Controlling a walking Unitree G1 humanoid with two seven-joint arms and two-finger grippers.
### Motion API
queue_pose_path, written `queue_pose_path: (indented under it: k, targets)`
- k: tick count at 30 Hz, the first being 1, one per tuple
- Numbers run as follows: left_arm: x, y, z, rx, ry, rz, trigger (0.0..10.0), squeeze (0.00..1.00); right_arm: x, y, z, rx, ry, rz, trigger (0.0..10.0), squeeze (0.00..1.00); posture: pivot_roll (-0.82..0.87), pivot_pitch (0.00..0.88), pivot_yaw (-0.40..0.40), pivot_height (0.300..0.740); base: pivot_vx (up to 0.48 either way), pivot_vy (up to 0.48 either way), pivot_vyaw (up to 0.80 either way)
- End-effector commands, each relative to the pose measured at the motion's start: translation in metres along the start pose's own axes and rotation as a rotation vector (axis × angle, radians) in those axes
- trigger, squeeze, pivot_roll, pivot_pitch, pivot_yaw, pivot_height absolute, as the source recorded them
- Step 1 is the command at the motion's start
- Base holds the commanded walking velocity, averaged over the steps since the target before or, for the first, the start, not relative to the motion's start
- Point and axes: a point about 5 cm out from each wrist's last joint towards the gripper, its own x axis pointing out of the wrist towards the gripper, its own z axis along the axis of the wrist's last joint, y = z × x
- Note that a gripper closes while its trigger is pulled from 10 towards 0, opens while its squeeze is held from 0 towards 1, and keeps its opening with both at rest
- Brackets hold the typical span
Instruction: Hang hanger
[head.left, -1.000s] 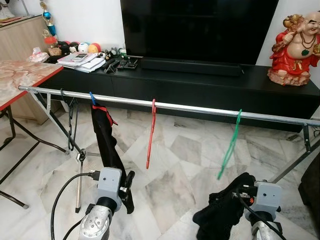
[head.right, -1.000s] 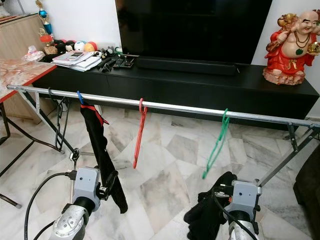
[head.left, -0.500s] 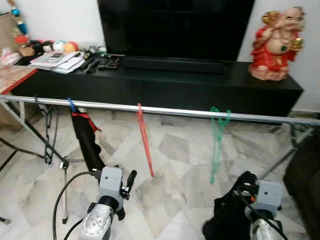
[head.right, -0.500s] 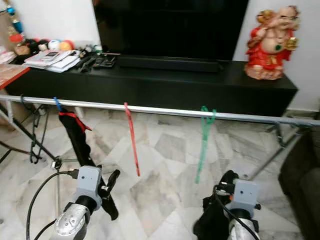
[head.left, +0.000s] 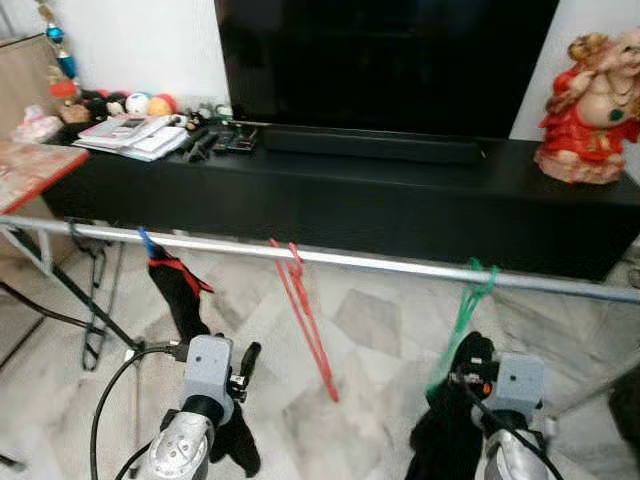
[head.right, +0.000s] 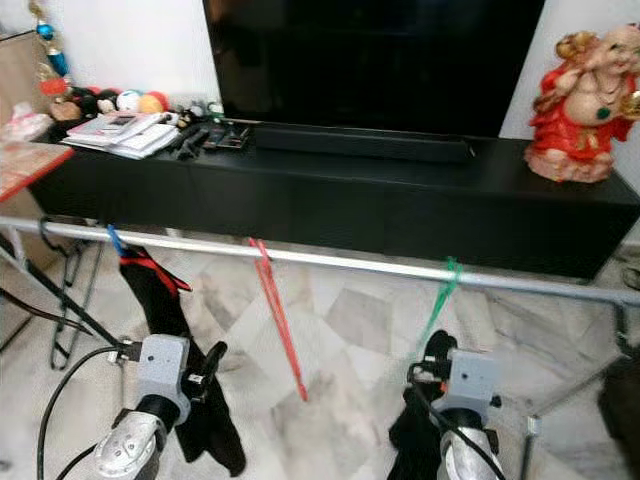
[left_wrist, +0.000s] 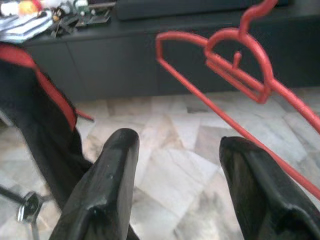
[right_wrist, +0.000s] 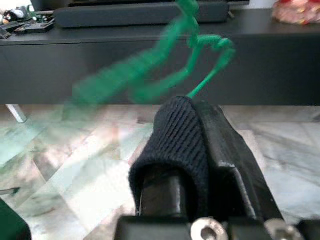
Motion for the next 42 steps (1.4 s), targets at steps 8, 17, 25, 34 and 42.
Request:
queue_pose_path:
  k: [8,17,25,34,42]
  targets:
    - [-0.001,-0.013,0.002,-0.04,0.002,-0.108,10.0,0.0,0.0,-0.007,0.0,-0.01,-0.012,-0.02,10.0,0.0,0.01,0.0,0.02,0.74,0.0,0.0,0.0]
    - [0.003,-0.013,0.005,-0.015,-0.014,-0.089,10.0,0.0,-0.002,-0.004,-0.003,-0.008,-0.009,-0.014,10.0,0.0,0.0,0.0,0.026,0.74,0.0,-0.154,0.0]
    - [0.01,-0.011,0.008,-0.032,-0.015,-0.068,10.0,0.0,-0.001,-0.007,-0.002,-0.009,-0.013,-0.024,10.0,0.0,0.01,0.0,0.025,0.74,0.0,-0.217,0.0]
    - [0.008,-0.007,0.008,-0.031,-0.013,-0.049,10.0,0.0,0.0,-0.005,-0.003,-0.006,-0.008,-0.019,10.0,0.0,0.01,0.005,0.023,0.74,0.0,0.0,0.0]
    - [0.009,-0.007,0.008,-0.041,-0.01,-0.037,10.0,0.0,0.0,-0.002,-0.005,-0.003,0.006,-0.003,10.0,0.0,0.01,0.003,0.02,0.74,0.0,0.0,0.0]
